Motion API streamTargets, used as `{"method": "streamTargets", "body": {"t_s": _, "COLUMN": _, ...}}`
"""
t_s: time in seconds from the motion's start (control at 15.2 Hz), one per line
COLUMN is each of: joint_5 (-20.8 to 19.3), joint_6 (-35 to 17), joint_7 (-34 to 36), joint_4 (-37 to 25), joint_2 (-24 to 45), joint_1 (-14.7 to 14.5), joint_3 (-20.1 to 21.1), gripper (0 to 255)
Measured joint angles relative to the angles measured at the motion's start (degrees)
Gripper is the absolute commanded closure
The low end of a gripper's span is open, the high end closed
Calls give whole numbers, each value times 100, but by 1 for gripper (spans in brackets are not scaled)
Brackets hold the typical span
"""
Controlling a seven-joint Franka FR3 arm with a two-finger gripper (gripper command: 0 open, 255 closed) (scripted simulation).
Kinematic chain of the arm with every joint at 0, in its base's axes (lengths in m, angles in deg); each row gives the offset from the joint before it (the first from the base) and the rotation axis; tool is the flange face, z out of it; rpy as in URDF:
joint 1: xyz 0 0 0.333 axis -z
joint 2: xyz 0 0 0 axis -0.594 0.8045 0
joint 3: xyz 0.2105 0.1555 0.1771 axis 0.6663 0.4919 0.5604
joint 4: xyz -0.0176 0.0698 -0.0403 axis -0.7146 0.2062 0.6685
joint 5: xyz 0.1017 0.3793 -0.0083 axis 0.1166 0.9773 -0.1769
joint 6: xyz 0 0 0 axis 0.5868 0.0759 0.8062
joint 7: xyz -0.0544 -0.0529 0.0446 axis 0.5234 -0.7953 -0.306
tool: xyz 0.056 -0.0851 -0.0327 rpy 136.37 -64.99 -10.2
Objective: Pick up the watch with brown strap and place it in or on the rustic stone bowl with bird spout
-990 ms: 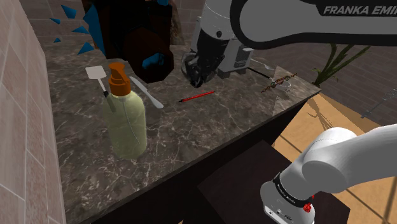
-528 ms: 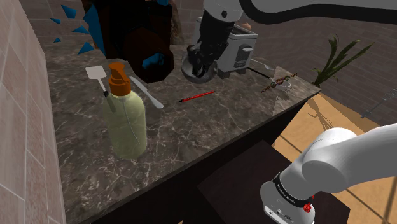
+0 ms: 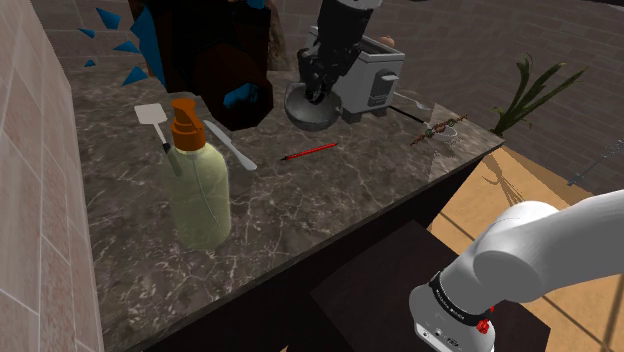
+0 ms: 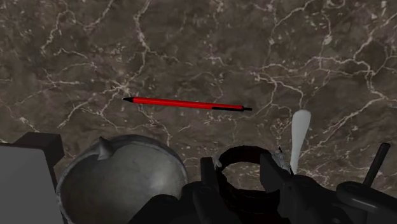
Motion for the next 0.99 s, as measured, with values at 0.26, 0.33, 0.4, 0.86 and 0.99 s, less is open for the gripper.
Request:
{"method": "streamTargets", "body": {"t_s": 0.26, "joint_5": -165, "joint_6": -169, "joint_7": -377, "joint_4": -259, "joint_2": 431, "joint_1": 205, "joint_3": -256, "gripper": 255}}
{"method": "streamTargets", "body": {"t_s": 0.33, "joint_5": -197, "joint_6": -191, "joint_7": -461, "joint_4": -334, "joint_2": 527, "joint_1": 247, "joint_3": -312, "gripper": 255}}
{"method": "streamTargets", "body": {"t_s": 0.4, "joint_5": -230, "joint_6": -216, "joint_7": -560, "joint_4": -419, "joint_2": 634, "joint_1": 295, "joint_3": -377, "gripper": 255}}
{"method": "streamTargets", "body": {"t_s": 0.86, "joint_5": -500, "joint_6": -335, "joint_7": -1126, "joint_4": -1433, "joint_2": 1764, "joint_1": 624, "joint_3": -716, "gripper": 255}}
{"method": "streamTargets", "body": {"t_s": 0.99, "joint_5": -517, "joint_6": -434, "joint_7": -1240, "joint_4": -1454, "joint_2": 1882, "joint_1": 680, "joint_3": -785, "gripper": 255}}
